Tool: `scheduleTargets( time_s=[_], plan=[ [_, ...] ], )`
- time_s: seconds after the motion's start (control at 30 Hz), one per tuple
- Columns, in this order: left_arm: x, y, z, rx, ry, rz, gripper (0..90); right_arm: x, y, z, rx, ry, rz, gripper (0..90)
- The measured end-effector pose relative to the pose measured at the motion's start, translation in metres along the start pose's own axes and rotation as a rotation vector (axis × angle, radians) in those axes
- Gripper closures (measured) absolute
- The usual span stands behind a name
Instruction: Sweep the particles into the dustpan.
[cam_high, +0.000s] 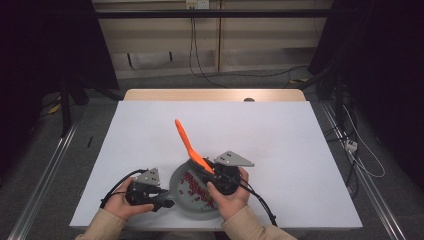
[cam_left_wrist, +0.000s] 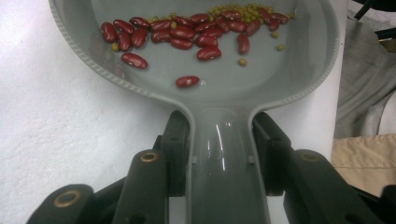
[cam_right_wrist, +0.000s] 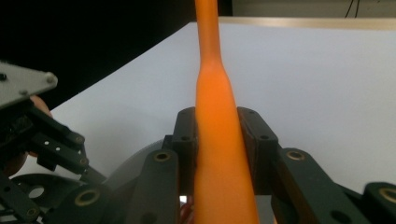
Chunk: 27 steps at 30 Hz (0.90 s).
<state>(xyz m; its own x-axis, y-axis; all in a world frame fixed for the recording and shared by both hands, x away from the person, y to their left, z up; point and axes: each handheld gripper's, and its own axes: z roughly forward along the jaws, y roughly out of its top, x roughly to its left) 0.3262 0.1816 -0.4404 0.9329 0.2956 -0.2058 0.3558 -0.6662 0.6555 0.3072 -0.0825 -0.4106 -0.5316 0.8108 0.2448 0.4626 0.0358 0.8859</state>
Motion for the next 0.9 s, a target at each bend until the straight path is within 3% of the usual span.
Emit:
scheduleTargets(
  time_s=[0.17, 0.37, 0.53, 0.7, 0.83, 0.9],
  plan=[
    [0.0, 0.0, 0.0, 0.0, -0.005, 0.0, 63.1, -0.017, 0.009, -0.014, -0.026, -0.032, -0.035, 70.8],
    [0.0, 0.0, 0.0, -0.001, -0.003, -0.001, 63.1, -0.047, 0.001, -0.024, -0.004, -0.109, -0.044, 70.9],
    [0.0, 0.0, 0.0, 0.0, -0.001, -0.002, 63.1, -0.059, -0.013, -0.022, 0.031, -0.179, -0.064, 70.9],
    [0.001, 0.0, -0.001, -0.001, 0.004, -0.008, 63.0, -0.065, -0.012, -0.013, 0.018, -0.181, -0.054, 70.9],
    [0.003, -0.002, -0.002, 0.0, 0.011, -0.018, 63.0, -0.064, 0.001, 0.004, 0.018, -0.179, -0.12, 70.9],
    [0.004, -0.004, -0.004, -0.001, 0.02, -0.028, 63.0, -0.064, 0.005, 0.014, 0.026, -0.178, -0.181, 70.9]
  ],
)
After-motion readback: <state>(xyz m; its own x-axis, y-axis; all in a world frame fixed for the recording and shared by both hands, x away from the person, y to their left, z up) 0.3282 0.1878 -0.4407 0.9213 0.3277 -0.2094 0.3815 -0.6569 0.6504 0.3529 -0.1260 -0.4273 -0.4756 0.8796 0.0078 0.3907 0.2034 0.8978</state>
